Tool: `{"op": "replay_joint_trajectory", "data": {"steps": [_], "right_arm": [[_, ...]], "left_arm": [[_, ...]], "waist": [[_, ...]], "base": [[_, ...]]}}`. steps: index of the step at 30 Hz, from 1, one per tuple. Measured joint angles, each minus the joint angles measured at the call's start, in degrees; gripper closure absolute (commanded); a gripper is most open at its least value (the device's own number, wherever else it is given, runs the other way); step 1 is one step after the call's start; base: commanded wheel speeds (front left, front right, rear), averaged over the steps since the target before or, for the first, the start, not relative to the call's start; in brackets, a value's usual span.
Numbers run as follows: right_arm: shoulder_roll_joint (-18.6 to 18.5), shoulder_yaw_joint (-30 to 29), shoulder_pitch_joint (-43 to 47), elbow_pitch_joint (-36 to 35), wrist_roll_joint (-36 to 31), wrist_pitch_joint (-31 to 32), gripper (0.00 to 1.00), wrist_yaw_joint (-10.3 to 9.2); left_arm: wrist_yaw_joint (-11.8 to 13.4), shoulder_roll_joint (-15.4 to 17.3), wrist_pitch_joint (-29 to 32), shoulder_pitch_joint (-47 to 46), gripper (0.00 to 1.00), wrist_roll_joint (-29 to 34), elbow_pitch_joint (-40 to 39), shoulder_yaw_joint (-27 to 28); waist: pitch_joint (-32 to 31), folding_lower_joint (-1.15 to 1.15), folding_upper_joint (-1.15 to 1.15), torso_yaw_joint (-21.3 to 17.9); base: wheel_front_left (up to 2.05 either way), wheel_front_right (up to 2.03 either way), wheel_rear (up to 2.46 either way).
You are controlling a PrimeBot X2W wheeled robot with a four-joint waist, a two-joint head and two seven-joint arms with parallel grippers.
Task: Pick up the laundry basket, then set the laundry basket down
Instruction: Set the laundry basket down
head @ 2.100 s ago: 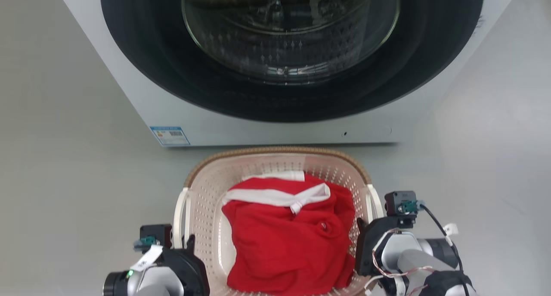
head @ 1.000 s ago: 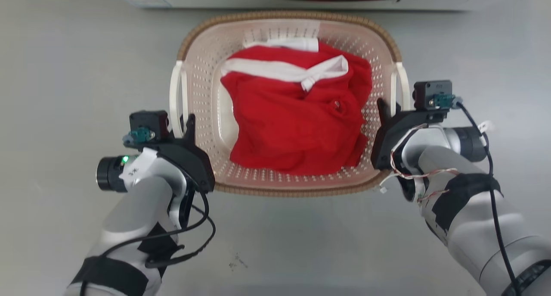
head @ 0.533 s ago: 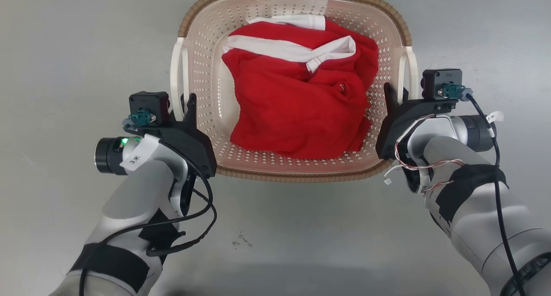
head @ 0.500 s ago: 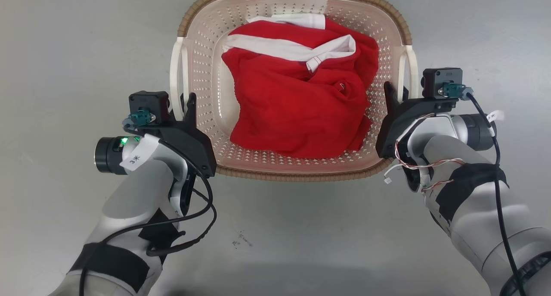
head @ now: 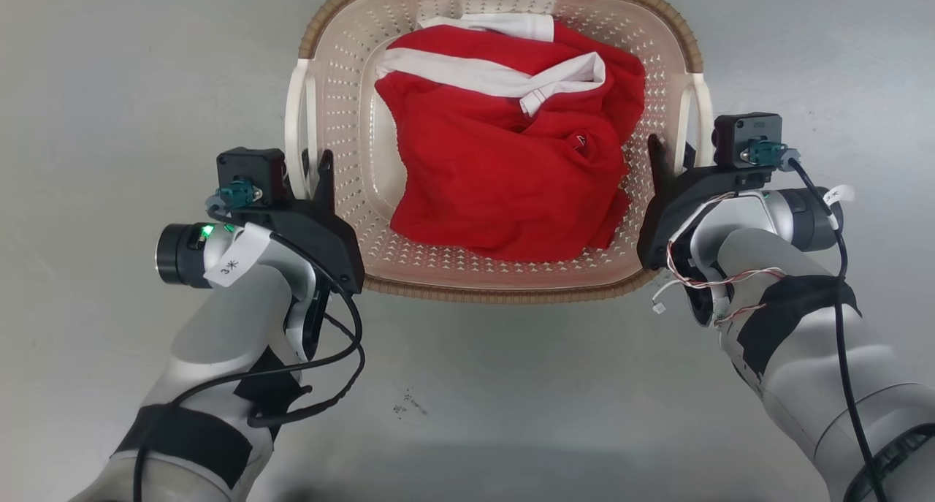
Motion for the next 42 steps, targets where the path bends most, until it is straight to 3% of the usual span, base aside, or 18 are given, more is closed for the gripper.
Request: {"op": "replay_joint_trajectory", "data": {"steps": [1, 3, 15, 30, 42], "right_arm": [[0.1, 0.0, 0.0, 0.0, 0.0, -0.2, 0.0, 0.0], [0.4, 0.0, 0.0, 0.3, 0.0, -0.3, 0.0, 0.0], [0.5, -0.1, 0.1, 2.0, 0.0, -1.8, 0.0, 0.0], [0.8, -1.2, 1.9, 2.1, 0.1, -3.8, 0.0, 1.34], [0.9, -4.2, 7.4, -0.4, 0.5, -4.3, 0.0, 2.54]], "left_arm": [[0.0, 0.0, 0.0, -0.3, 0.21, 0.0, 0.1, 0.0], [0.0, 0.0, -0.1, -0.9, 0.0, 0.0, 0.2, 0.0], [0.0, 0.2, -0.5, -0.8, 0.0, 0.0, 1.7, 0.7], [-1.6, 0.8, -0.5, 4.8, 0.0, -0.8, 0.5, 4.0], [0.6, 1.9, -0.5, 12.9, 0.0, -0.5, -6.6, 8.4]], "waist": [[0.0, 0.0, 0.0, 0.0], [-0.1, 0.0, 0.0, 0.0], [-3.5, 0.0, 0.0, -0.1], [-13.6, 0.0, 0.0, -0.7], [-23.5, -0.01, -0.01, -1.3]], "base": [[0.0, 0.0, 0.0], [0.0, 0.0, 0.0], [0.0, 0.0, 0.0], [0.0, 0.0, 0.0], [0.0, 0.0, 0.0]]}}
